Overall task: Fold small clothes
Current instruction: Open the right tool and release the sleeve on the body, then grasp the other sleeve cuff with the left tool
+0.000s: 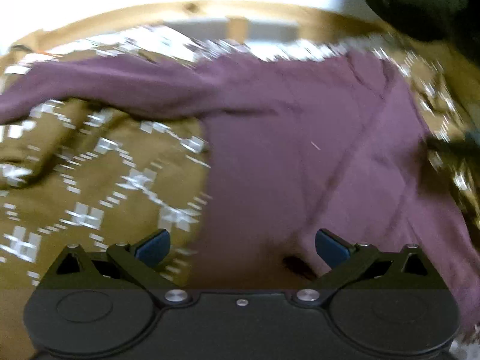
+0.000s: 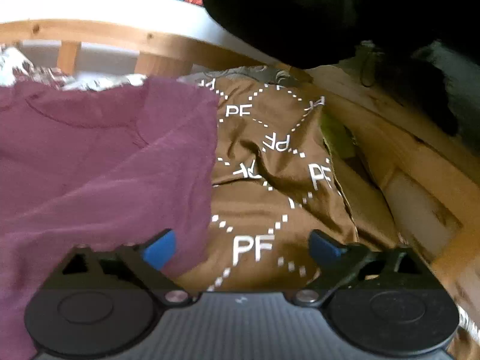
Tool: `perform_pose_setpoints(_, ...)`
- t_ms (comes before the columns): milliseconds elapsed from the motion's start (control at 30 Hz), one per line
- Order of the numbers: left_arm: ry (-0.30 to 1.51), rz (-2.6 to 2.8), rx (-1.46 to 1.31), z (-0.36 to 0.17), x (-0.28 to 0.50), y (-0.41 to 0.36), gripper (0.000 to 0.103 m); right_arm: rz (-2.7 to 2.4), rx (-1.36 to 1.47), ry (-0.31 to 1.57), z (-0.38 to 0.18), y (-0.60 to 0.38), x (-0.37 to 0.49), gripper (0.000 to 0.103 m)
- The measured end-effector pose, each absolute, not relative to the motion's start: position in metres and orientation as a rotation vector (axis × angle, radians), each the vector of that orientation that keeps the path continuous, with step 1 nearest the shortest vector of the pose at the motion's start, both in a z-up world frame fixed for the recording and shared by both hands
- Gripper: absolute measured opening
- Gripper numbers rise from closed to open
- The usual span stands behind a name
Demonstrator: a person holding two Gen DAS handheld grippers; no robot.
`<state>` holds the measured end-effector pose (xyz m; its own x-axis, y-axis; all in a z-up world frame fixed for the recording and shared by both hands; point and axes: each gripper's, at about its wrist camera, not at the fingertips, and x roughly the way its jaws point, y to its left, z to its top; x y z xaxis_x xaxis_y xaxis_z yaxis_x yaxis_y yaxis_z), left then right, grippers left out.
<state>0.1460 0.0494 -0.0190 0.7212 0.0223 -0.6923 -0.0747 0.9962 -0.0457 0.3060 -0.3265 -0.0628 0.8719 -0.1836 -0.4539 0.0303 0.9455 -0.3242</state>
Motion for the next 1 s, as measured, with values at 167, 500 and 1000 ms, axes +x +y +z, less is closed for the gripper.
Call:
perform_pose_setpoints(167, 0.681, 0.223, -0.124, 0.01, 0.145, 0.109, 0.102, 0.066, -0.172, 0.48, -0.049, -0.315, 0.249, 0.103)
perform_pose_setpoints(500, 0.534, 0.631, -0.068, 0.06, 0.15, 0.246, 0.102, 0.377, -0.027, 0.426, -0.032, -0.26, 0.159, 0.103)
perform_pose_setpoints(1000, 0.673, 0.585, -0.076, 0.072, 0.202, 0.355, 0.008, 0.394, -0.003, 0.547, -0.063, -0.248, 0.163, 0.103)
